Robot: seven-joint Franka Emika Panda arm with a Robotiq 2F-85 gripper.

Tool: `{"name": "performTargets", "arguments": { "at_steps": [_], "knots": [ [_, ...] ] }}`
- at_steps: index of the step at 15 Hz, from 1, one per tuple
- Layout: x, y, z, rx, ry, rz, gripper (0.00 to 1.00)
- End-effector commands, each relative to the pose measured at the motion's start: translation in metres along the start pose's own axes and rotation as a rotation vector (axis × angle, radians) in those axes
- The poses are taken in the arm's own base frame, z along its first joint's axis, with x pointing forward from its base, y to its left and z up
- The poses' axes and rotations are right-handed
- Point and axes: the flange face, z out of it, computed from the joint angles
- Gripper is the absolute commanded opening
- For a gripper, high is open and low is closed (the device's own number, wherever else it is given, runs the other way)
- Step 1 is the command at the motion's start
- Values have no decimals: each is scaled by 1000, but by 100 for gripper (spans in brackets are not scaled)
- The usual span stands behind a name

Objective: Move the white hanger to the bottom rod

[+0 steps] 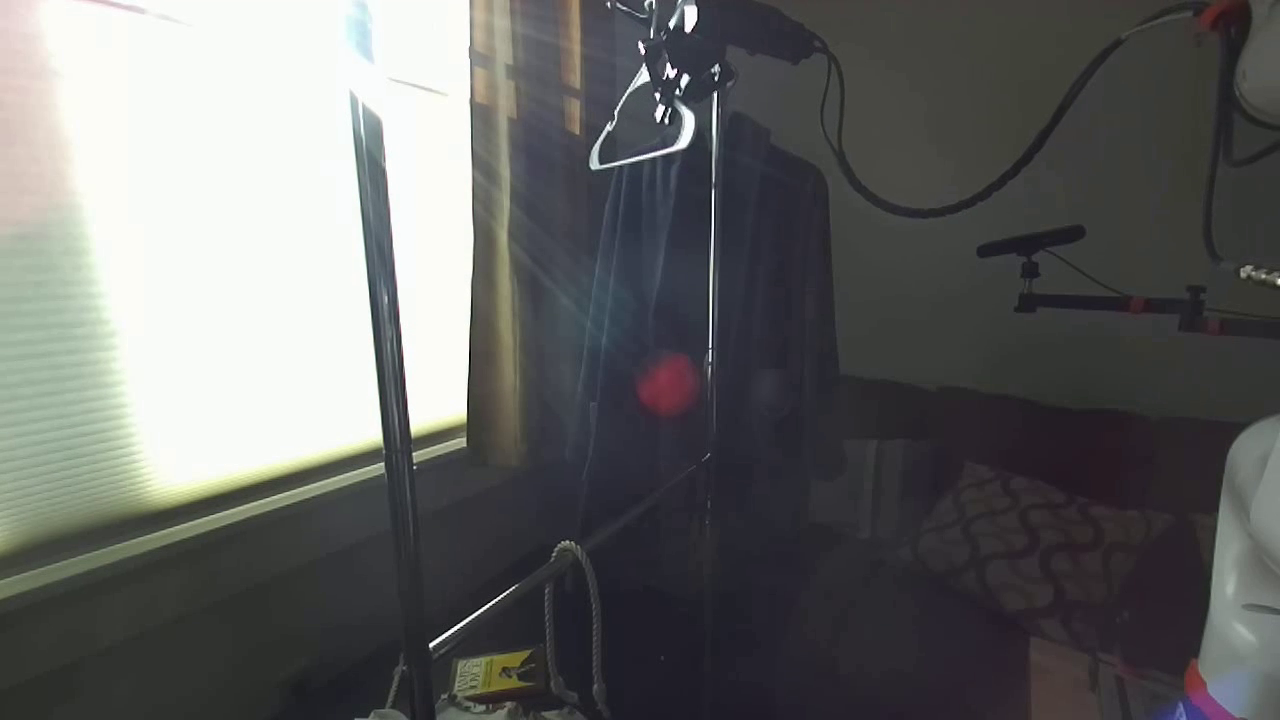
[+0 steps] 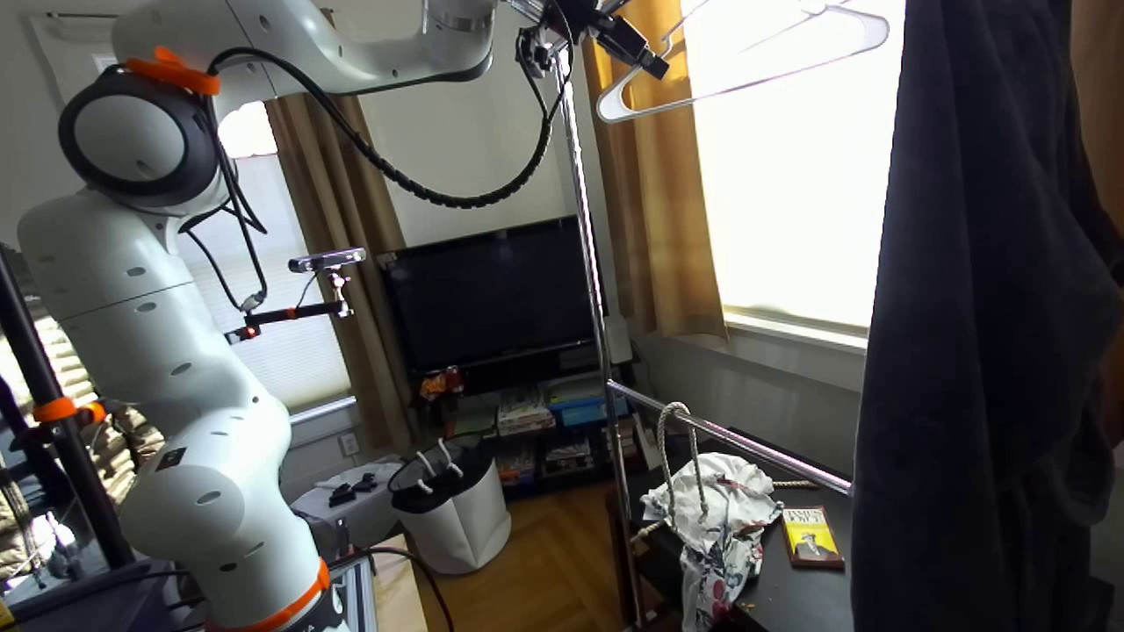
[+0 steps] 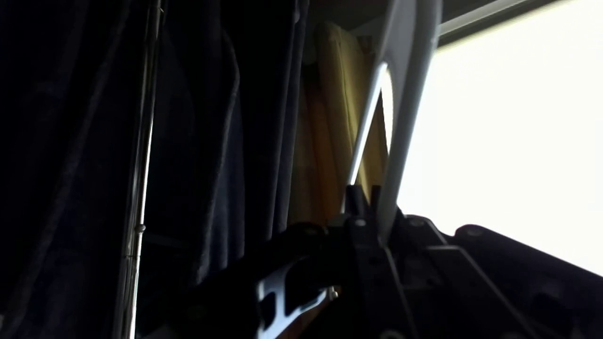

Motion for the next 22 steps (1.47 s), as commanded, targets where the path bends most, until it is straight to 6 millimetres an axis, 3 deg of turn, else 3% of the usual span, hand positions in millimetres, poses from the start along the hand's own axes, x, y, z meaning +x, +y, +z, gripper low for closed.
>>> {"name": "performTargets", "arguments": {
  "at_steps": [1,6,13,17,22],
  "knots": [
    [5,-1,-23,17,64,51,2],
    [13,27,-78,152,101,132,2],
    [-19,74,-108,45,-27,218,2],
    [-37,79,-129,24,-39,241,2],
    [-78,76,-136,7,-107,30,2]
  ]
}}
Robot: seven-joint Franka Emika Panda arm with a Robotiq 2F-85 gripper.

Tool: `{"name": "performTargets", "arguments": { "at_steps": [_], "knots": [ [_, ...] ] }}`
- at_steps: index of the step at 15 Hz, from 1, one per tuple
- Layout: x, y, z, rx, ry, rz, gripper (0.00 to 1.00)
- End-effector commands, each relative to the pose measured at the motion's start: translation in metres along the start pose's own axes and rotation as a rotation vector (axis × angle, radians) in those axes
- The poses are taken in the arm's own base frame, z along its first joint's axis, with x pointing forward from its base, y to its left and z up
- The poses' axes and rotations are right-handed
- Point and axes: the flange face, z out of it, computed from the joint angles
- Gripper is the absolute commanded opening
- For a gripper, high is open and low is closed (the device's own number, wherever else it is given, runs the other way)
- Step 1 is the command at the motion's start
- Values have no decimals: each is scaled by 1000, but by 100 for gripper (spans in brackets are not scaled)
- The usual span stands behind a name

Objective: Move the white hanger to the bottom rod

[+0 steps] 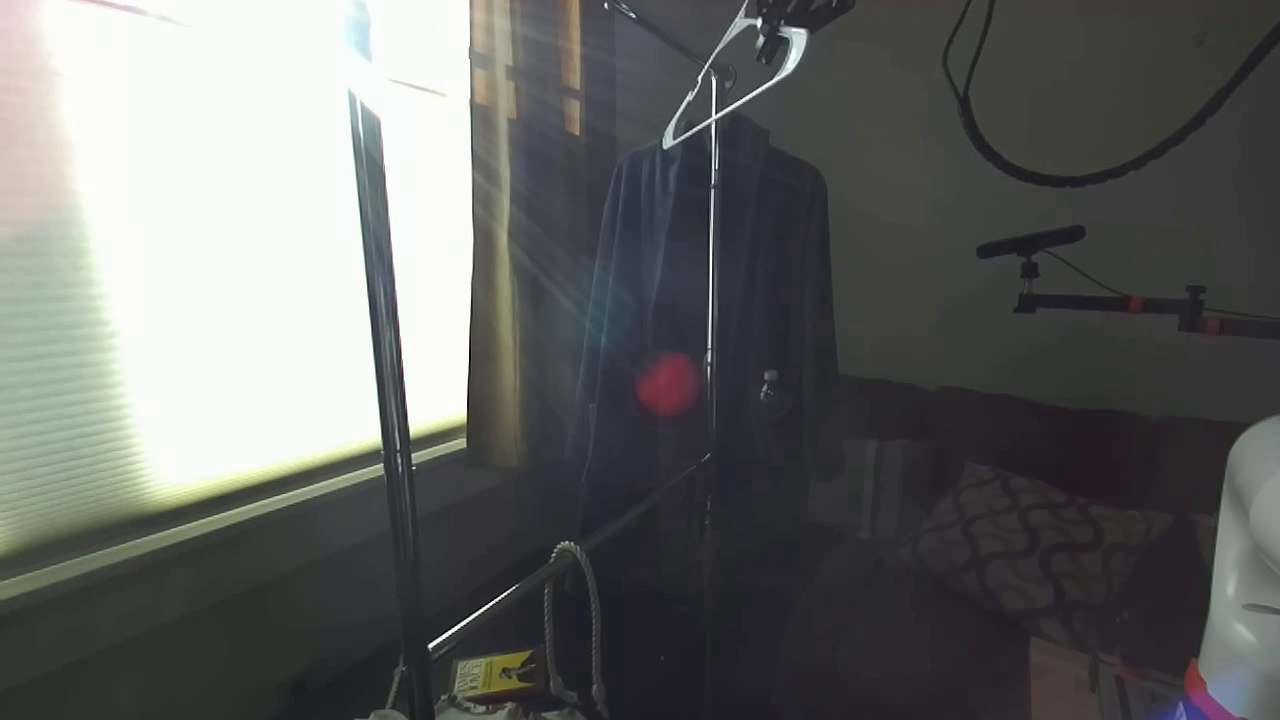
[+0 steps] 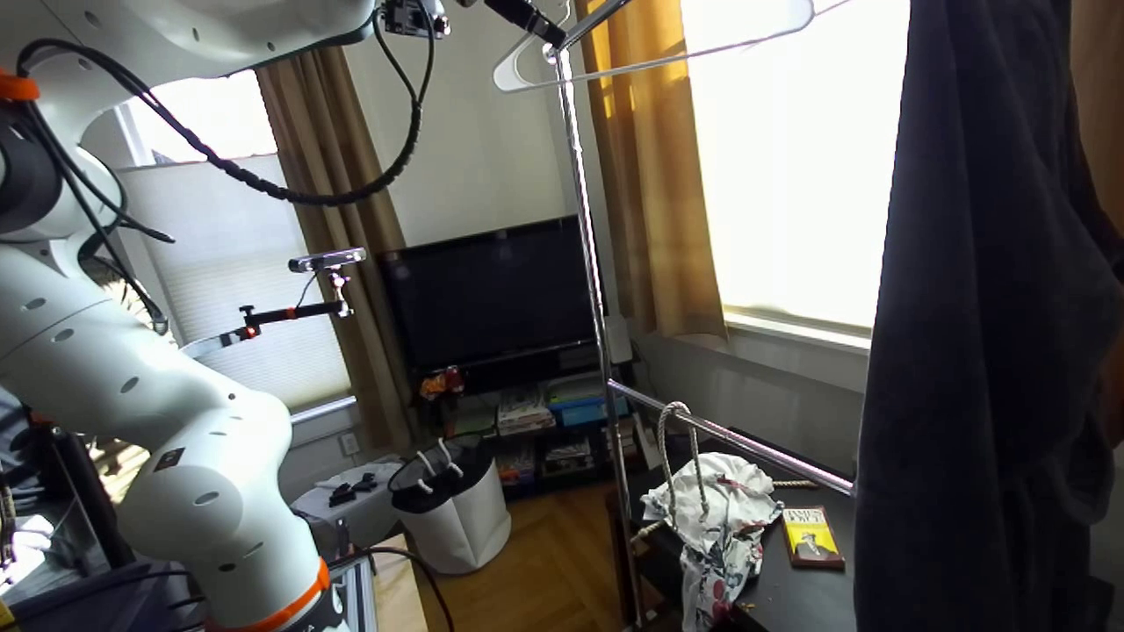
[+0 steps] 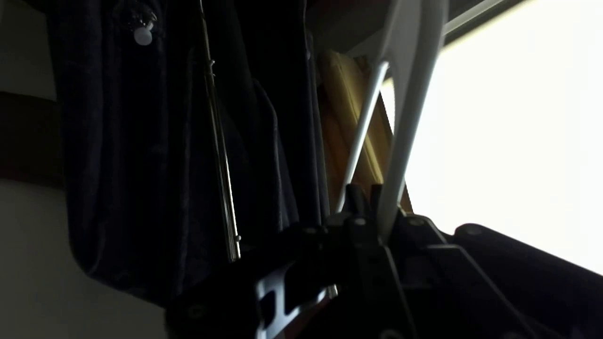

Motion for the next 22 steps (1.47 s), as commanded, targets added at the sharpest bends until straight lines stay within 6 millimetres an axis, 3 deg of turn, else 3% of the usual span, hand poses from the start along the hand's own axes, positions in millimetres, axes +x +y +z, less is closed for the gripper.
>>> {"name": "performTargets", "arguments": {
  "at_steps": [1,5,12,14,15,16,19,20,22],
  "knots": [
    [-42,12,3,-30,-94,-169,2],
    [-83,21,36,-1,-249,-327,2],
    [-170,15,136,38,-562,-538,2],
    [-194,20,150,70,-661,-585,2],
    [-193,16,152,68,-714,-613,2],
    [-185,12,154,29,-636,-575,8],
    [-192,13,158,40,-686,-605,8],
    [-227,-7,166,27,-725,-660,2],
    [-276,-17,183,46,-836,-740,2]
  ]
}}
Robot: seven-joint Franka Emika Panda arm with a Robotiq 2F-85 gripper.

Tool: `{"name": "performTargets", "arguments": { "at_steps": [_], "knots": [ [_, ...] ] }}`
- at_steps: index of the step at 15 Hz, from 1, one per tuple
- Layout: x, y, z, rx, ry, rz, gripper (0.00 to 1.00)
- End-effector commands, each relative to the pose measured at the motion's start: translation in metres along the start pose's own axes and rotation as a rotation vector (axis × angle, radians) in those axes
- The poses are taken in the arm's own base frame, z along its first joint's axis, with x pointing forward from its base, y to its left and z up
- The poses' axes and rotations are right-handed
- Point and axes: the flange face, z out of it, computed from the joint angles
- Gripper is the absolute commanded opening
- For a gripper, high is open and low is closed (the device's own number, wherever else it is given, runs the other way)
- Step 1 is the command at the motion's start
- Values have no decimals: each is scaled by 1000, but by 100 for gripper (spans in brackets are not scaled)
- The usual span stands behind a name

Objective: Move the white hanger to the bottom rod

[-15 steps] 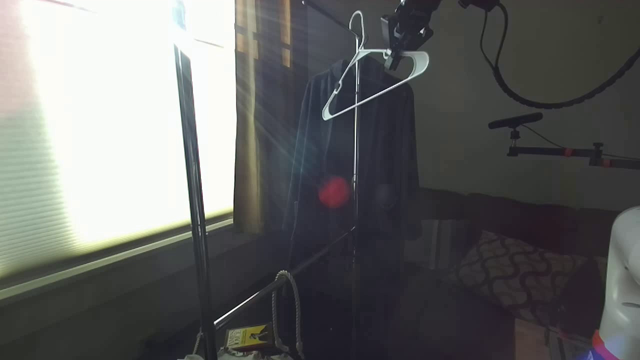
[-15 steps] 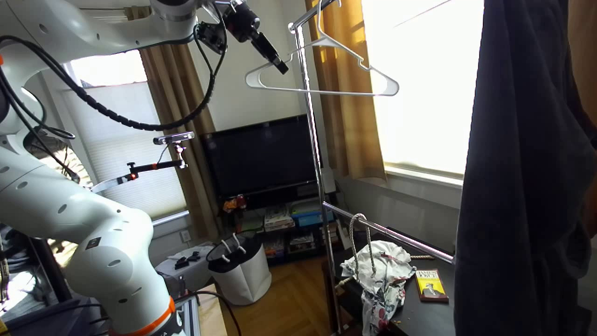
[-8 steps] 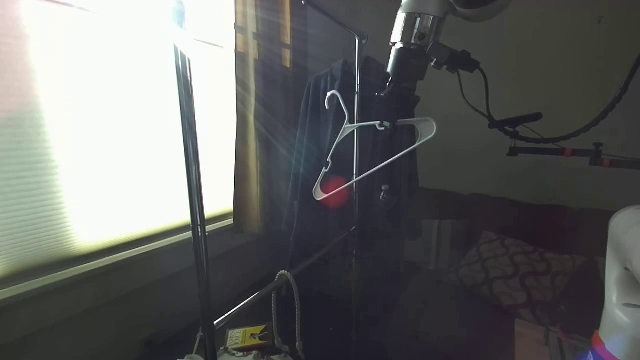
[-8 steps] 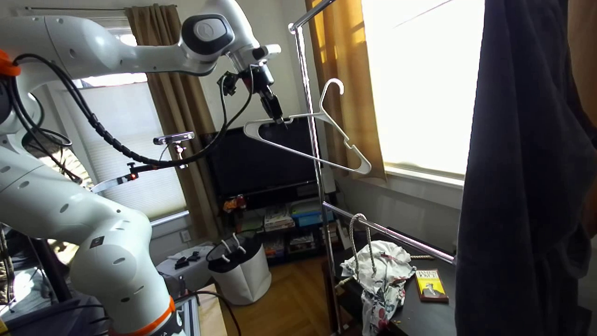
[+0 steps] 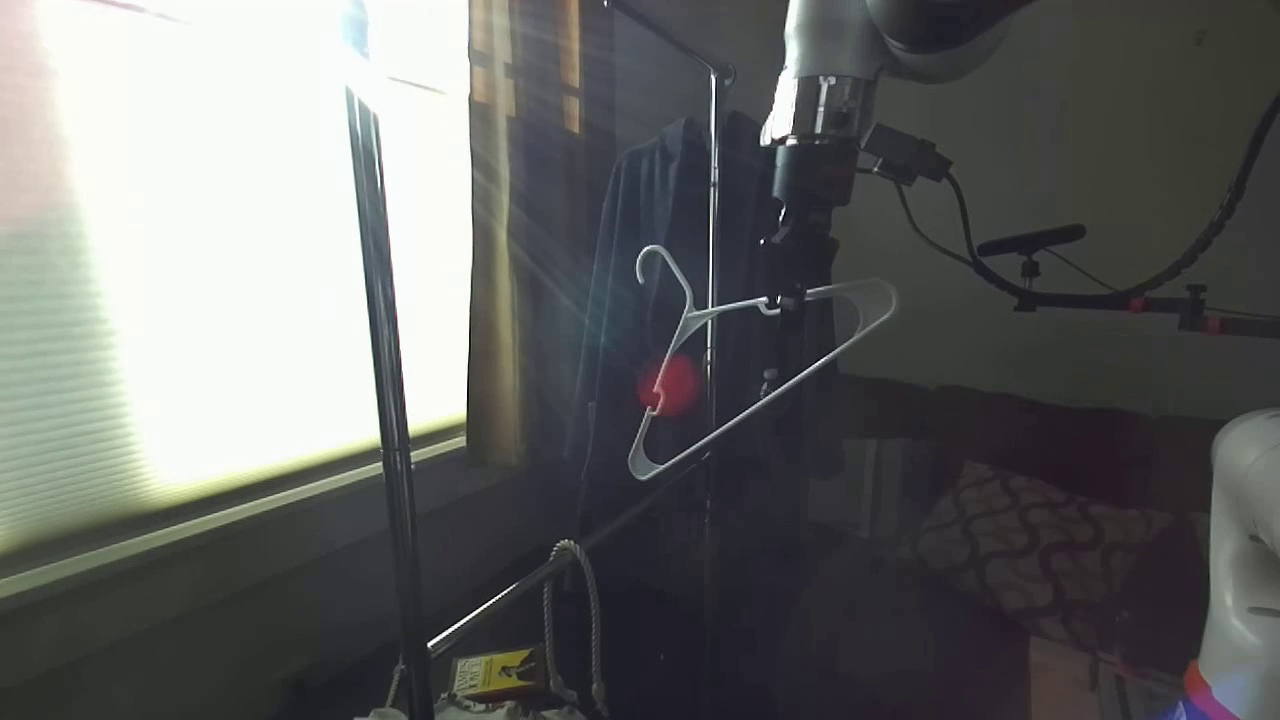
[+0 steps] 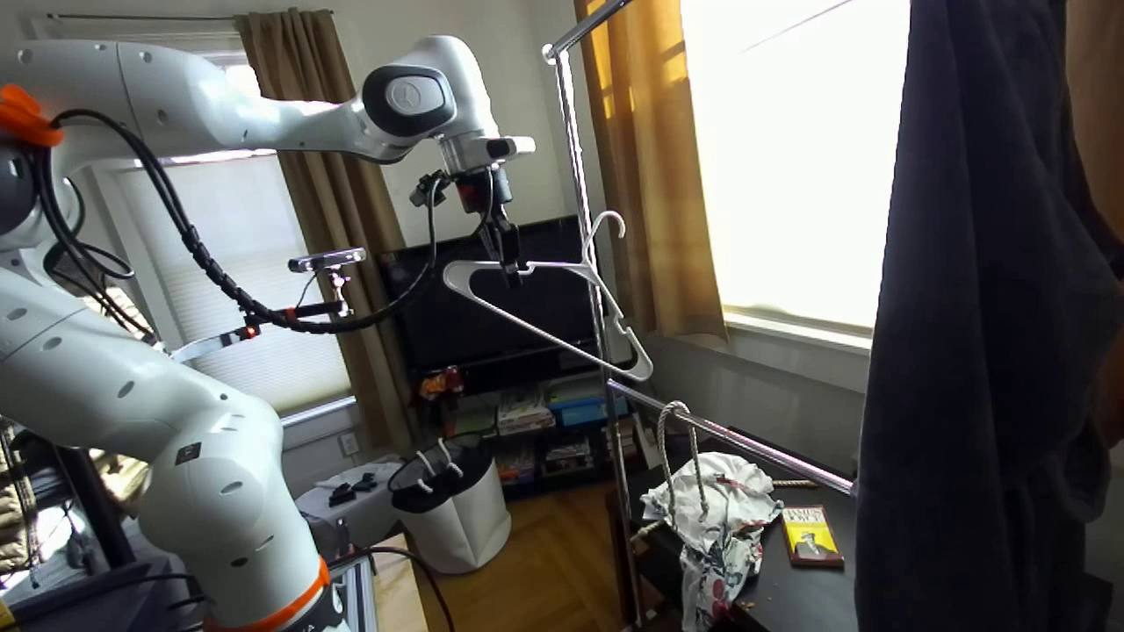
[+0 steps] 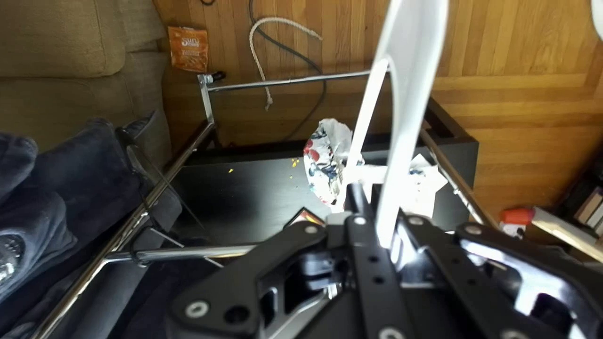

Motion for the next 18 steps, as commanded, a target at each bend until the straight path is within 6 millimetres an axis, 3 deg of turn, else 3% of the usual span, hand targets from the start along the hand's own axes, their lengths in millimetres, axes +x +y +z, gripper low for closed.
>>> {"name": "performTargets", "arguments": {
  "at_steps": [1,5,7,9,11,13,18],
  "knots": [
    [-17,-61,70,22,-157,-122,2],
    [-35,-150,150,20,-362,-240,2],
    [-26,-189,184,44,-381,-251,2],
    [-4,-207,219,91,-410,-239,2],
    [32,-207,253,139,-417,-230,2],
    [68,-195,270,175,-405,-211,2],
    [150,-166,278,223,-358,-170,2]
  ]
}}
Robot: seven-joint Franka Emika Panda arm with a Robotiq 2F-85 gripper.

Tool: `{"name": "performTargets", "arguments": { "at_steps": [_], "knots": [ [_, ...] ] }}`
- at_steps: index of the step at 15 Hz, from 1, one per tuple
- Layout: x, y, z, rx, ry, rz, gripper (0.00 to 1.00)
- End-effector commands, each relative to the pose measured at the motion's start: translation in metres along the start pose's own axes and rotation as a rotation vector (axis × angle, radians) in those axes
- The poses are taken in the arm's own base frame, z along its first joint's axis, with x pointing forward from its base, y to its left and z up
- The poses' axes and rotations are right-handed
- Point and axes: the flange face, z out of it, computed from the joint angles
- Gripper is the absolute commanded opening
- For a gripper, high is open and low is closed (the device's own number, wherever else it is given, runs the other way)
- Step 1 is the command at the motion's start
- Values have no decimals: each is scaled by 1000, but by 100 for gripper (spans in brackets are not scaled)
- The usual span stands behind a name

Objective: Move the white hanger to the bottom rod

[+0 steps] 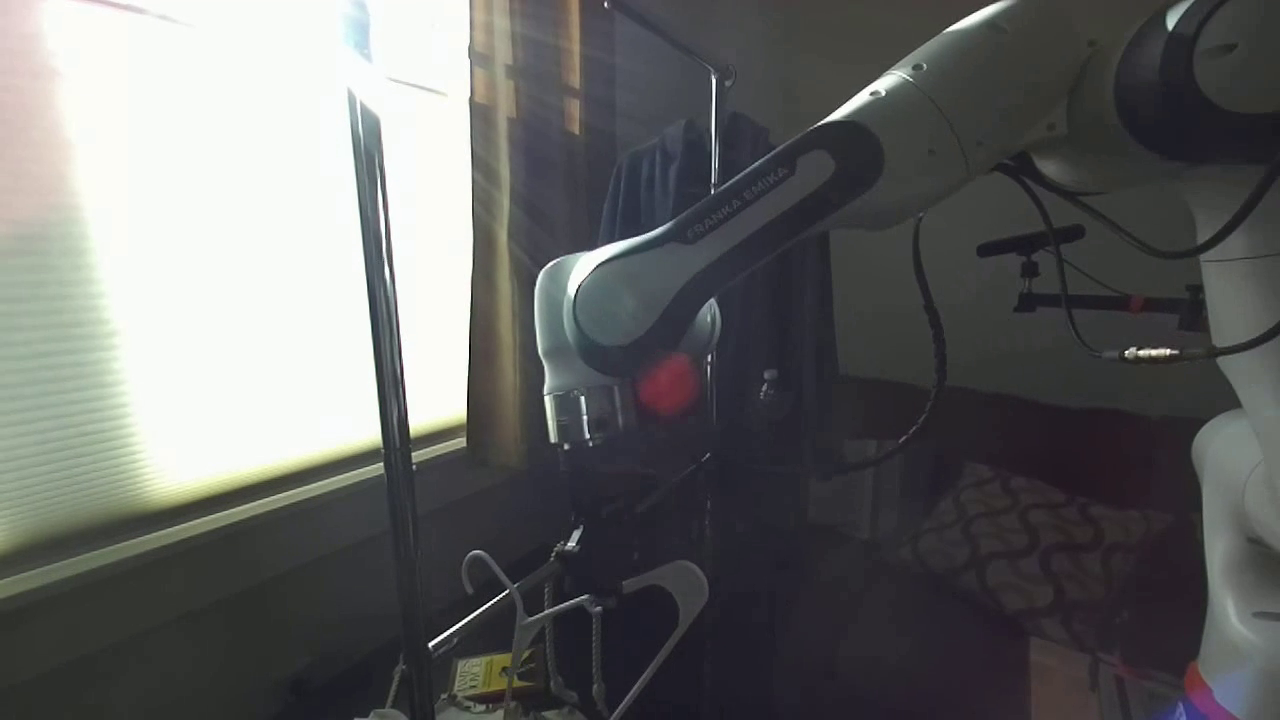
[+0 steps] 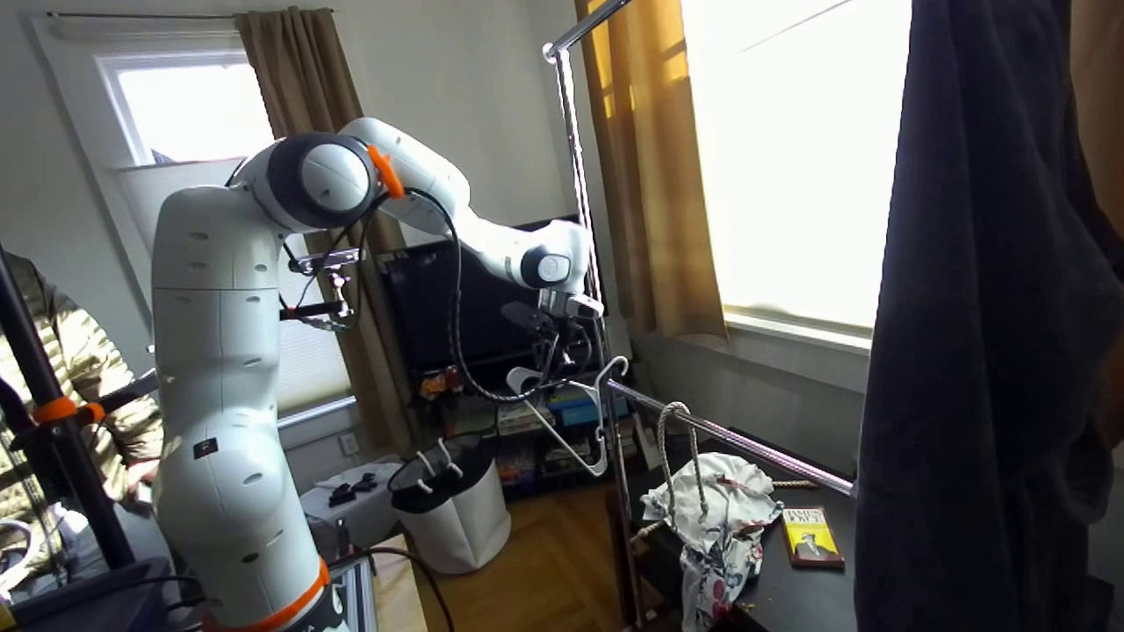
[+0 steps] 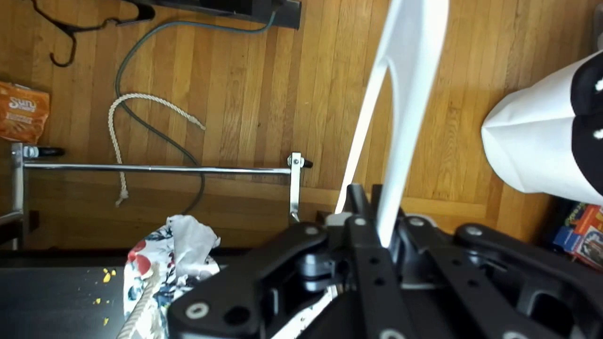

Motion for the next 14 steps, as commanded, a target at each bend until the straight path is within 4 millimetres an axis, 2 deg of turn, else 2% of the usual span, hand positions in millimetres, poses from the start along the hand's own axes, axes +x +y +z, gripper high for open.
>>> {"name": "performTargets", "arguments": {
  "at_steps": [1,2,3,4,6,10,12,13,14],
  "knots": [
    [41,10,-14,27,5,-4,2],
    [46,11,-11,22,-20,-14,2],
    [45,10,-5,-8,-72,-38,33],
    [42,11,-3,-42,-117,-45,35],
    [30,20,-14,-109,-178,-65,47],
    [0,36,-90,-151,-4,25,78],
    [-17,45,-121,-197,64,53,93],
    [-26,49,-133,-200,104,36,99],
    [-34,54,-142,-205,130,29,100]
  ]
}}
